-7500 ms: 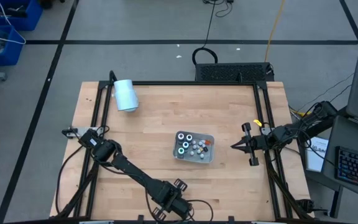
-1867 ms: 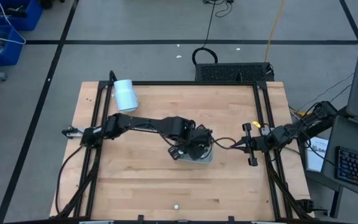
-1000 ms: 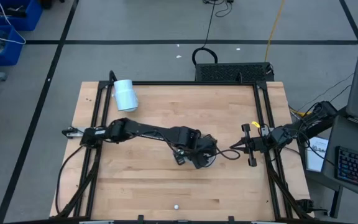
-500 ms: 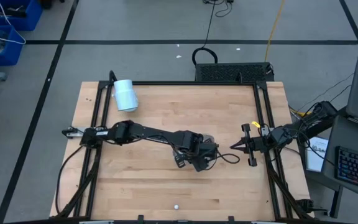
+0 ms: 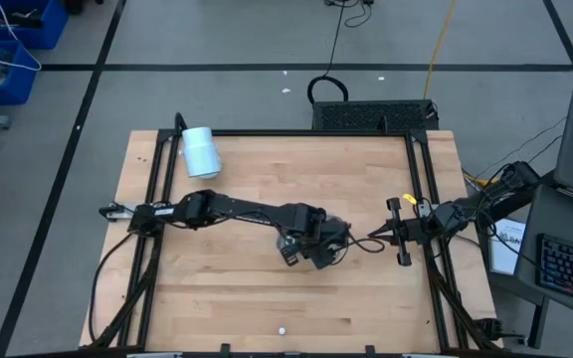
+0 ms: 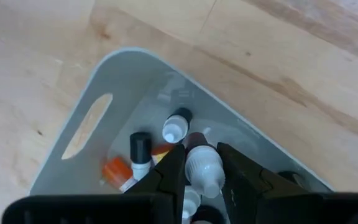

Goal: Pick & Place food coloring
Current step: Put the small black food coloring bottle into the bin

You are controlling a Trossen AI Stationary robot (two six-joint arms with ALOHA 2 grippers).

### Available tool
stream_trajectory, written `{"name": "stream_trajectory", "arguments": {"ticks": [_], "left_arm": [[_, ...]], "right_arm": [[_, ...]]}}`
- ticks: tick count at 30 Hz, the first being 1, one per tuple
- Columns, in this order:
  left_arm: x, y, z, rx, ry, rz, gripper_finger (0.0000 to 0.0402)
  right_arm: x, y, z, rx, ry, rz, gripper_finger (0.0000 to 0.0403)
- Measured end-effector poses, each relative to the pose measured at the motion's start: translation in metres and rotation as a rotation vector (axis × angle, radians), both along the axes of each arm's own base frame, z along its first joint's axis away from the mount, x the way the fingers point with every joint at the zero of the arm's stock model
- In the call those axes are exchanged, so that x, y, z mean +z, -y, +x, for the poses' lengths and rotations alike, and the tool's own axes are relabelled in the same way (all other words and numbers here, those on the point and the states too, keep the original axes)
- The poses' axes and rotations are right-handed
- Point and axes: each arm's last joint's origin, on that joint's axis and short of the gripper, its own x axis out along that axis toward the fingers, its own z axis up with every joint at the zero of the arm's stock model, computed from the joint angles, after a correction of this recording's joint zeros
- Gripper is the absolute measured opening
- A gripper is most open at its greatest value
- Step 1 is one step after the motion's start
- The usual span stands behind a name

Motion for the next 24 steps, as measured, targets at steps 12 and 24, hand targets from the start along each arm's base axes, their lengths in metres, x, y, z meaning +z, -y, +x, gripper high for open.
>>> {"name": "stream_trajectory", "arguments": {"ticks": [12,24], "left_arm": [[-0.018,-0.005,0.003,0.039,-0.057,-0.025,0.0083],[-0.019,-0.009,0.003,0.064,-0.061,-0.025,0.0083]], "right_arm": [[0.0,0.0,0.0,0.0,0.0,0.0,0.0],[0.0,0.0,0.0,0.0,0.0,0.0,0.0]]}}
